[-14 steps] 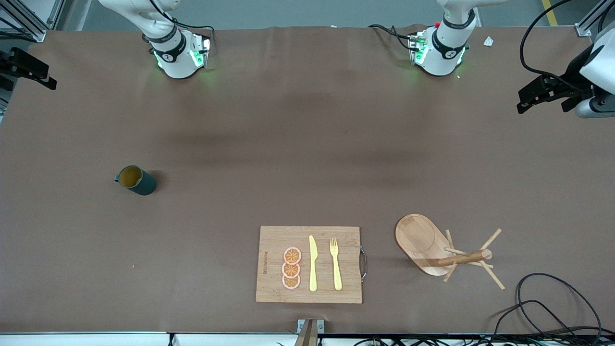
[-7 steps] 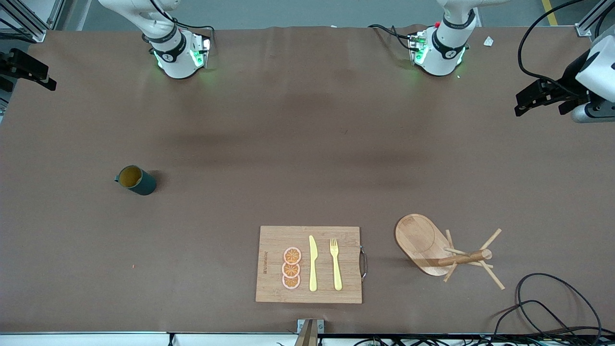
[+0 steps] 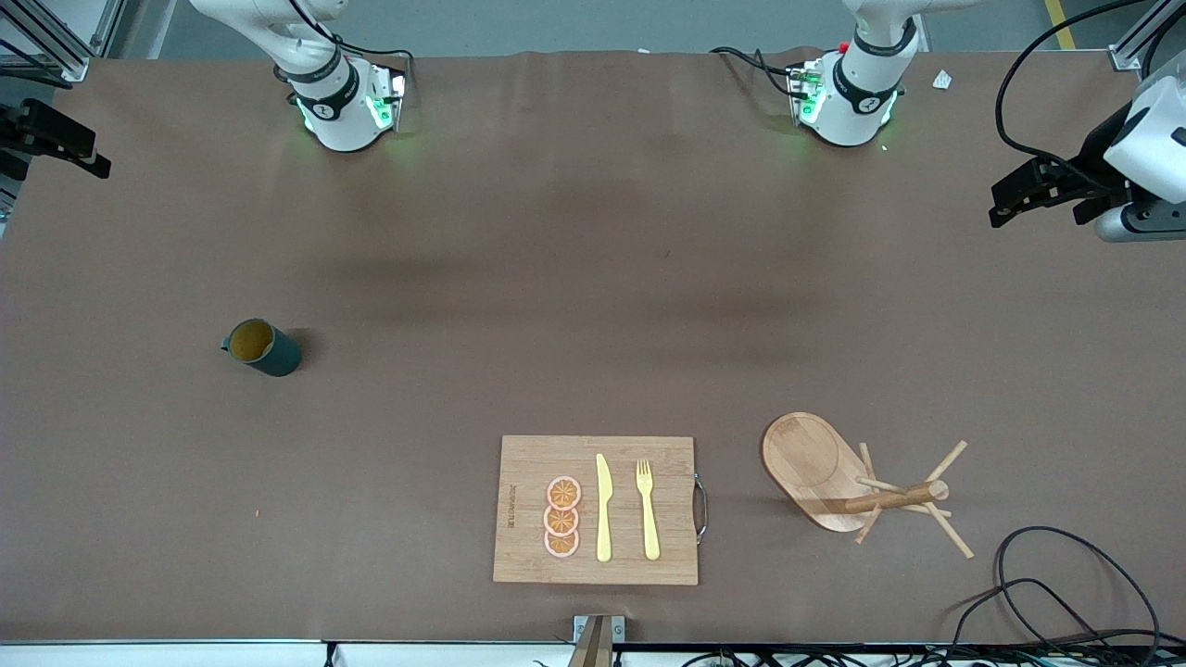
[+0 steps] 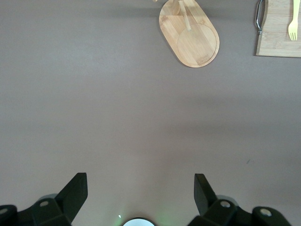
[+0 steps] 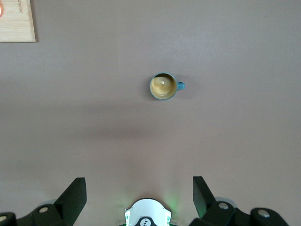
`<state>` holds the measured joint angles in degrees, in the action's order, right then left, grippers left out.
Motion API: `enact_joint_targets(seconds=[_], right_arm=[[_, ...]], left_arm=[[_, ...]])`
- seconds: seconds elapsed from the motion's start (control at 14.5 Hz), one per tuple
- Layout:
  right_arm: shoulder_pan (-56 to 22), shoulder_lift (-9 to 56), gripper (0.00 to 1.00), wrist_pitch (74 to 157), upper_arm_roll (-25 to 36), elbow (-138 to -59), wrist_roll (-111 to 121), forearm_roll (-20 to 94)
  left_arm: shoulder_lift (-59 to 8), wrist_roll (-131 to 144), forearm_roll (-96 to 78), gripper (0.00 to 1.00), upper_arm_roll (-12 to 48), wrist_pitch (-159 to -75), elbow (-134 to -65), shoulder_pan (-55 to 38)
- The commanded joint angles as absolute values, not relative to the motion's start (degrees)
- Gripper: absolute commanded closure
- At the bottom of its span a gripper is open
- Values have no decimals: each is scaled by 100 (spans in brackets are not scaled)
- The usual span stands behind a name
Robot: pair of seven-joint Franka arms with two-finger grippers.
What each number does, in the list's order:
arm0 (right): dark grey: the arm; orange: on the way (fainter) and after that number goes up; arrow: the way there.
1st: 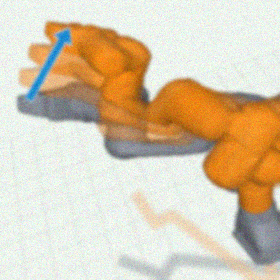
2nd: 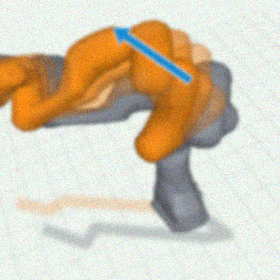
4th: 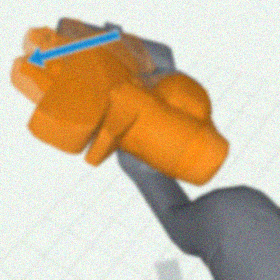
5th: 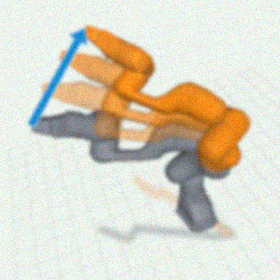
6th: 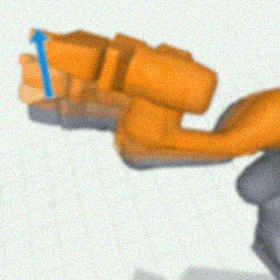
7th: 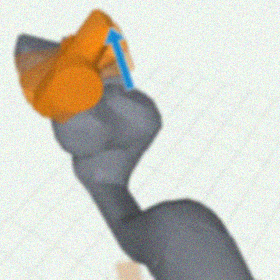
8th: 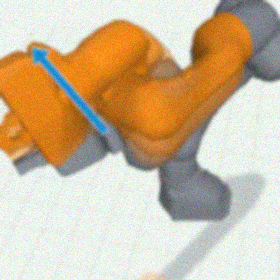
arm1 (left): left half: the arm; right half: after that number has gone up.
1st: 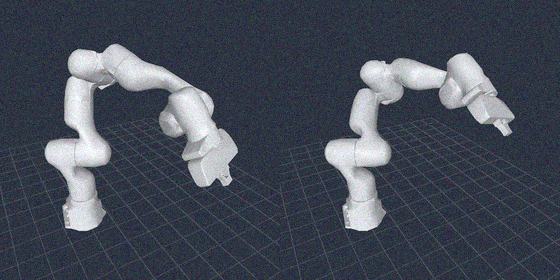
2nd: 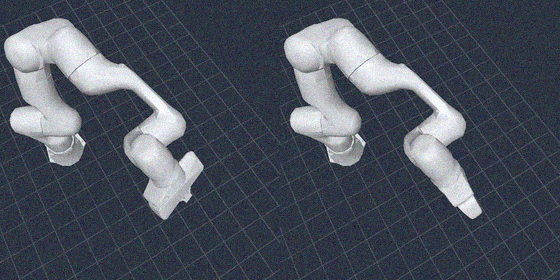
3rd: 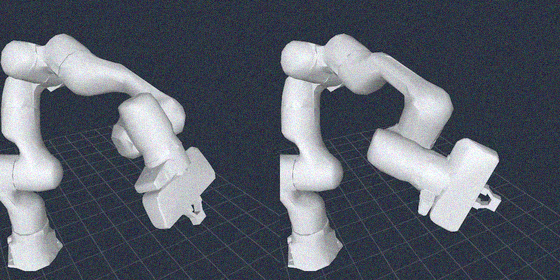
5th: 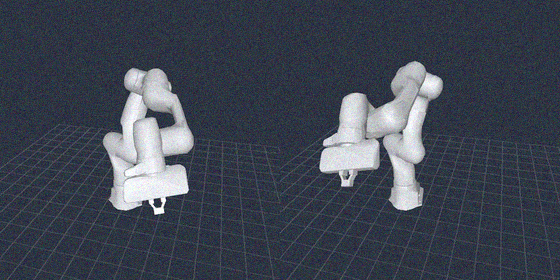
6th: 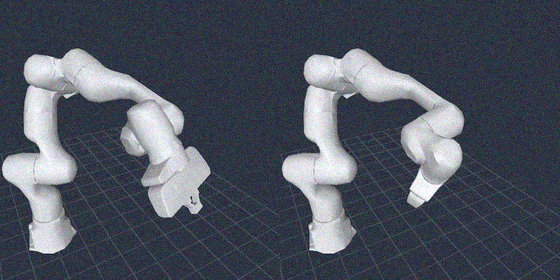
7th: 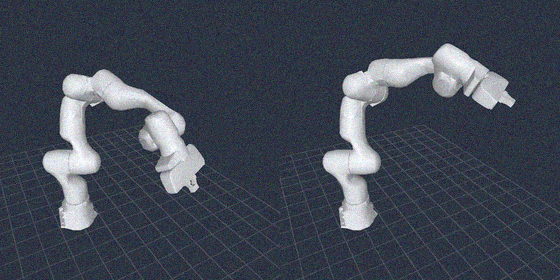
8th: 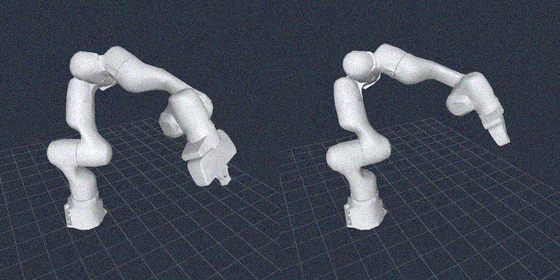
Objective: Pass cup and hang on rack
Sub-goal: 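Reach the right gripper to the teal mug and grasp its rim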
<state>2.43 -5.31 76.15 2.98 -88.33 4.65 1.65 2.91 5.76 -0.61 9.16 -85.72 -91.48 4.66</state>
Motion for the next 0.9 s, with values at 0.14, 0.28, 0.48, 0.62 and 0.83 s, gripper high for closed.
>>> enact_joint_targets(seconds=[0.14, 0.28, 0.48, 0.62, 0.83], right_arm=[[395, 938, 0, 7909, 325, -8641, 510, 220], [536, 958, 0, 8400, 325, -9041, 1076, 255], [843, 949, 0, 9908, 316, -10340, 2097, 255], [914, 949, 0, 10771, 316, -10975, 2661, 307], [800, 975, 0, 11888, 299, -11617, 3240, 308]], left_arm=[[255, 615, 44, 0, 949, -8780, -9237, 466], [272, 615, 44, 0, 949, -8771, -9272, 466], [237, 615, 44, 0, 949, -8841, -9272, 457], [194, 615, 44, 0, 949, -8886, -9281, 466], [176, 615, 44, 0, 949, -8886, -9281, 475]])
